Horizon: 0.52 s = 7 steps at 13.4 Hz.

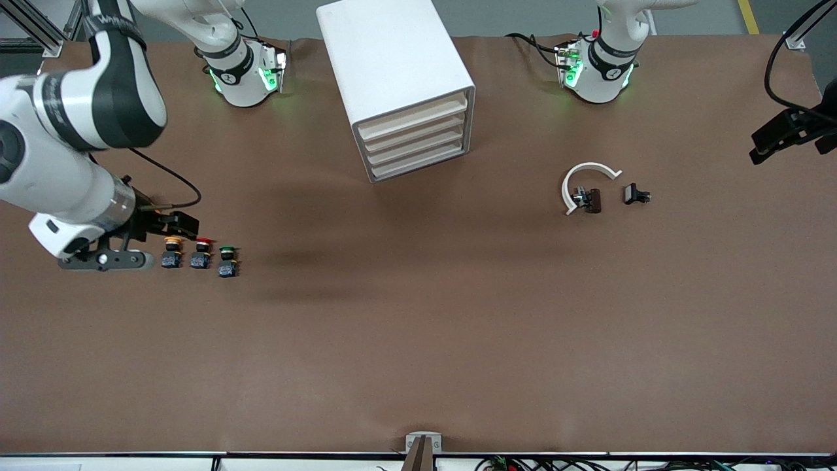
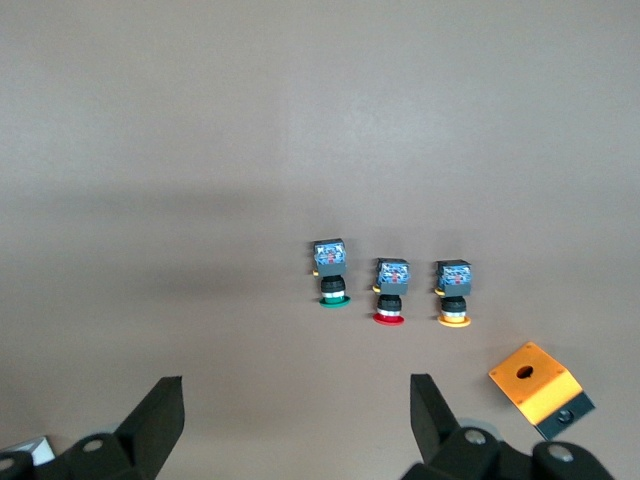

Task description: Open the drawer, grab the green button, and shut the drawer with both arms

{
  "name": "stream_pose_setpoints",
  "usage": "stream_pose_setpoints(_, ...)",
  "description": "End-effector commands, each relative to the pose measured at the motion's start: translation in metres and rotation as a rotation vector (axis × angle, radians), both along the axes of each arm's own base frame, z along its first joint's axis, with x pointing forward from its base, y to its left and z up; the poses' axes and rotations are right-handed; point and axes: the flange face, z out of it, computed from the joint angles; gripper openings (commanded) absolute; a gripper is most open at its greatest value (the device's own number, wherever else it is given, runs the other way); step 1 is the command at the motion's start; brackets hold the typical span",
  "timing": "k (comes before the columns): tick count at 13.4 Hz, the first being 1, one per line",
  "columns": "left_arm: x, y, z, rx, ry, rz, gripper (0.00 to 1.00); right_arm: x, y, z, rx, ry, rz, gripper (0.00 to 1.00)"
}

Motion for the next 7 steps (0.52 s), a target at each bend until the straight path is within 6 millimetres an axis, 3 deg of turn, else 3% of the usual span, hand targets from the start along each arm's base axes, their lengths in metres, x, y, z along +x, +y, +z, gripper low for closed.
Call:
stream_pose_setpoints(1,-0.025,0.002,0.000,0.000,-0.001,-0.026,1.00,-0.021,-0.027,0.028,0.013,-0.002,-0.040,1.00)
stream_pose_setpoints(7,-0.026,-0.003,-0.008,0.015,0.013,-0.043,1.00,-0.076,-0.049,0.085,0.047,-0.082,-0.077,1.00)
